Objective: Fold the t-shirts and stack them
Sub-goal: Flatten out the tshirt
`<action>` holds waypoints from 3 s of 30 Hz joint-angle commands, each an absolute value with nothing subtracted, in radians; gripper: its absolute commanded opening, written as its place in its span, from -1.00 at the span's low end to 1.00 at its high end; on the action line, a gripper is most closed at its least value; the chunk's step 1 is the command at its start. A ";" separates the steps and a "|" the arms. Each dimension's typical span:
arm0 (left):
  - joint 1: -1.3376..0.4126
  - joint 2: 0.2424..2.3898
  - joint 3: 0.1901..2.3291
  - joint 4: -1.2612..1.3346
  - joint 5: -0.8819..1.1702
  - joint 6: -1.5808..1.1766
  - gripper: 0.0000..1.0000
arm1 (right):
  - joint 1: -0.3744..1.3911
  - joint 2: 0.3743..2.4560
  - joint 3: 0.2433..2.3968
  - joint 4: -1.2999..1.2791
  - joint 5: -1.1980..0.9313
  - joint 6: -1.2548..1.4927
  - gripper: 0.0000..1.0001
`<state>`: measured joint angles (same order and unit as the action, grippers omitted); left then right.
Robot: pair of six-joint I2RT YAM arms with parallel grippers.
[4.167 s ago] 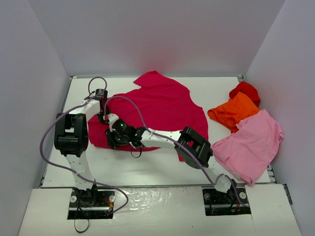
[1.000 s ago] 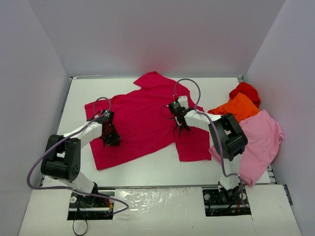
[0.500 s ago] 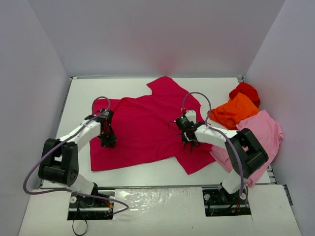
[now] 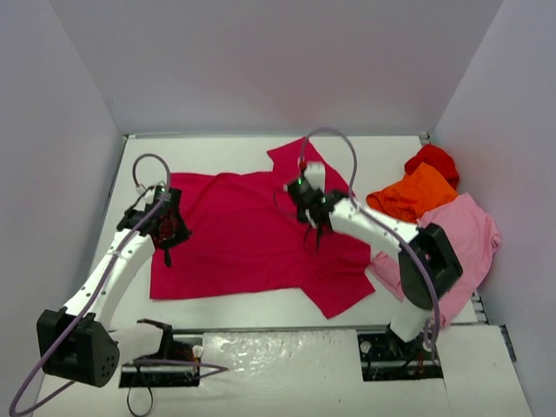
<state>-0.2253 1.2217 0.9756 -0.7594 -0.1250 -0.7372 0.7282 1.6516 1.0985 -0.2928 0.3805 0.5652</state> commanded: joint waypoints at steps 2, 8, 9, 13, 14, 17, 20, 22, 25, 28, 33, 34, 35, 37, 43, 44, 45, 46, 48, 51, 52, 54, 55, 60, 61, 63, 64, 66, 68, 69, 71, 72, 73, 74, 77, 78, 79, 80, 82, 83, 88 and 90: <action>-0.227 1.077 1.010 -0.746 -0.178 -0.740 -1.00 | 0.581 1.843 1.547 -0.194 0.339 0.446 -0.79; -0.231 1.085 0.986 -0.765 -0.146 -0.731 -1.00 | 0.496 2.229 2.006 -0.185 0.247 0.246 -0.79; -0.233 1.081 0.974 -0.754 -0.130 -0.738 -1.00 | 0.480 2.289 2.076 -0.186 0.216 0.235 -0.86; -0.241 1.058 0.913 -0.702 -0.088 -0.760 -1.00 | 0.410 2.489 2.276 -0.187 0.072 0.232 -1.00; -0.242 1.053 0.898 -0.687 -0.078 -0.763 -1.00 | 0.395 2.526 2.326 -0.187 0.031 0.236 -1.00; -0.244 1.055 0.875 -0.675 -0.077 -0.763 -1.00 | 0.373 2.603 2.374 -0.167 -0.018 0.223 -1.00; -0.246 1.074 0.867 -0.676 -0.086 -0.752 -1.00 | 0.349 2.640 2.371 -0.141 -0.042 0.214 -1.00; -0.248 1.086 0.864 -0.672 -0.087 -0.748 -1.00 | 0.328 2.660 2.369 -0.134 -0.051 0.212 -1.00; -0.252 1.099 0.864 -0.659 -0.075 -0.749 -1.00 | 0.294 2.696 2.365 -0.129 -0.065 0.227 -1.00; -0.253 1.103 0.865 -0.657 -0.074 -0.747 -1.00 | 0.250 2.717 2.362 -0.121 -0.080 0.250 -1.00; -0.253 1.108 0.854 -0.648 -0.078 -0.746 -1.00 | 0.206 2.743 2.366 -0.092 -0.104 0.263 -1.00; -0.253 1.109 0.853 -0.646 -0.075 -0.746 -1.00 | 0.204 2.744 2.366 -0.087 -0.106 0.262 -1.00; -0.253 1.114 0.852 -0.642 -0.072 -0.745 -1.00 | 0.203 2.748 2.369 -0.076 -0.116 0.261 -1.00; -0.253 1.127 0.850 -0.637 -0.069 -0.744 -1.00 | 0.199 2.755 2.373 -0.044 -0.165 0.260 -1.00; -0.253 1.121 0.841 -0.627 -0.074 -0.747 -1.00 | 0.220 2.695 2.343 0.056 -0.221 0.257 -0.36; -0.253 1.111 0.836 -0.622 -0.075 -0.748 -1.00 | 0.225 2.668 2.322 0.077 -0.218 0.252 -0.06; -0.253 1.102 0.832 -0.617 -0.075 -0.749 -1.00 | 0.231 2.643 2.300 0.098 -0.212 0.249 0.24; -0.253 1.093 0.829 -0.612 -0.076 -0.750 -1.00 | 0.237 2.615 2.274 0.125 -0.203 0.247 0.52; -0.256 1.051 0.824 -0.609 -0.082 -0.752 -1.00 | 0.247 2.500 2.197 0.215 -0.180 0.244 0.81; -0.260 0.997 0.835 -0.617 -0.098 -0.750 -1.00 | 0.267 2.332 2.059 0.279 -0.124 0.253 0.99; -0.261 0.974 0.842 -0.625 -0.098 -0.749 -1.00 | 0.278 2.252 2.024 0.283 -0.090 0.263 1.00; -0.261 0.968 0.860 -0.646 -0.075 -0.744 -1.00 | 0.302 2.138 1.916 0.197 -0.025 0.312 0.95; -0.261 0.975 0.872 -0.669 -0.060 -0.740 -1.00 | 0.320 2.069 1.842 0.147 0.008 0.332 0.92; -0.265 1.051 0.933 -0.826 -0.011 -0.700 -1.00 | 0.455 1.697 1.352 -0.023 0.134 0.394 0.76; -0.267 1.067 0.938 -0.846 -0.009 -0.685 -1.00 | 0.472 1.621 1.276 -0.069 0.125 0.422 0.74; -0.272 1.101 0.938 -0.875 -0.027 -0.660 -1.00 | 0.508 1.512 1.144 -0.144 0.129 0.468 0.68; -0.274 1.109 0.936 -0.887 -0.036 -0.658 -1.00 | 0.539 1.462 1.079 -0.179 0.150 0.503 0.65; -0.283 1.119 0.920 -0.885 -0.026 -0.659 -1.00 | 0.579 1.352 0.963 -0.255 0.166 0.555 0.62; -0.288 1.129 0.894 -0.855 0.025 -0.668 -1.00 | 0.621 1.261 0.881 -0.309 0.139 0.637 0.61; -0.289 1.134 0.883 -0.839 0.055 -0.675 -1.00 | 0.634 1.229 0.855 -0.327 0.123 0.661 0.61; -0.295 1.159 0.876 -0.832 0.054 -0.685 -1.00 | 0.668 1.169 0.822 -0.364 0.120 0.708 0.59; -0.298 1.167 0.876 -0.836 0.045 -0.689 -1.00 | 0.684 1.148 0.812 -0.380 0.121 0.724 0.58; -0.302 1.174 0.881 -0.843 0.030 -0.694 -1.00 | 0.694 1.141 0.812 -0.403 0.132 0.730 0.58; -0.310 1.185 0.891 -0.855 -0.001 -0.700 -1.00 | 0.715 1.136 0.819 -0.437 0.154 0.737 0.58; -0.333 1.205 0.906 -0.868 -0.072 -0.725 -1.00 | 0.783 1.136 0.835 -0.528 0.219 0.778 0.60; -0.337 1.212 0.902 -0.849 -0.064 -0.736 -1.00 | 0.803 1.134 0.824 -0.530 0.217 0.802 0.60; -0.342 1.219 0.894 -0.821 -0.052 -0.745 -1.00 | 0.825 1.131 0.807 -0.530 0.215 0.829 0.60; -0.347 1.226 0.884 -0.789 -0.040 -0.753 -1.00 | 0.847 1.127 0.788 -0.528 0.213 0.858 0.60; -0.366 1.266 0.885 -0.766 -0.033 -0.768 -1.00 | 0.944 1.095 0.755 -0.527 0.225 0.992 0.59; -0.384 1.284 0.893 -0.764 -0.042 -0.774 -1.00 | 0.987 1.076 0.735 -0.526 0.240 1.052 0.58; -0.477 1.373 0.968 -0.773 -0.143 -0.772 -1.00 | 1.144 0.883 0.600 -0.526 0.339 1.274 0.56; -0.512 1.416 0.991 -0.776 -0.189 -0.767 -1.00 | 1.146 0.861 0.553 -0.541 0.362 1.295 0.56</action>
<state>-0.4471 1.3690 0.8843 -0.7916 -0.0805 -0.7521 1.1138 0.9619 0.6230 -0.4955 0.2289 1.1003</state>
